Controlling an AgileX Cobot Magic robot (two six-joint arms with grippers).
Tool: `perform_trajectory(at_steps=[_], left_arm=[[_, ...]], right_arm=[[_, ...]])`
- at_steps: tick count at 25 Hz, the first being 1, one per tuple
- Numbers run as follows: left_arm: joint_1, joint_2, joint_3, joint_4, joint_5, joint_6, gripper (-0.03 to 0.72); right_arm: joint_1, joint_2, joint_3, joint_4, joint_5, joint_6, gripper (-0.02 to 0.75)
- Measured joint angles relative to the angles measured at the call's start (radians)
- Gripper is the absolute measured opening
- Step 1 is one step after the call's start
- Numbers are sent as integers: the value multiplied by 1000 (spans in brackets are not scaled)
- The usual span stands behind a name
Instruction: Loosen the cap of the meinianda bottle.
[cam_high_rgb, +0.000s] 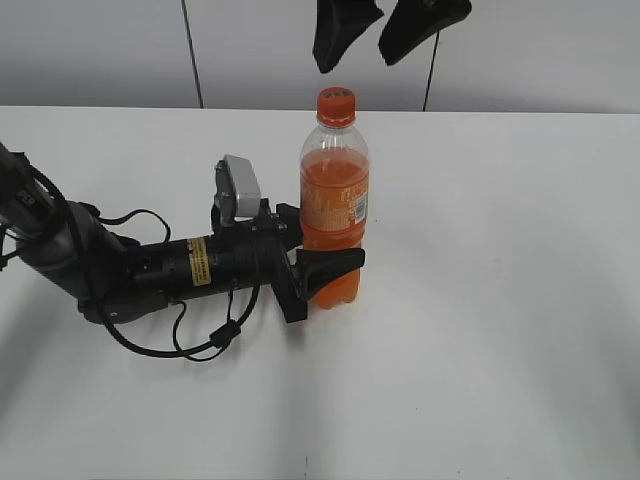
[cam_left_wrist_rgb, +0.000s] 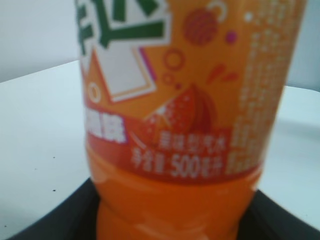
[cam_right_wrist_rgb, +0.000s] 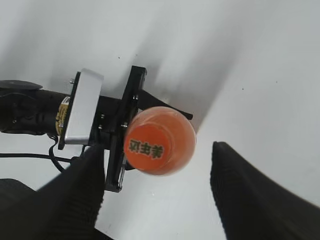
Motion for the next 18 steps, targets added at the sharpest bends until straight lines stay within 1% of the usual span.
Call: perform_trajectory(at_steps=[4, 18], left_arm=[[0, 0, 0, 0, 0, 0, 395], [0, 0, 0, 0, 0, 0, 395]], right_arm=[[0, 0, 8, 2, 0, 7, 504], [0, 69, 11, 10, 0, 11, 504]])
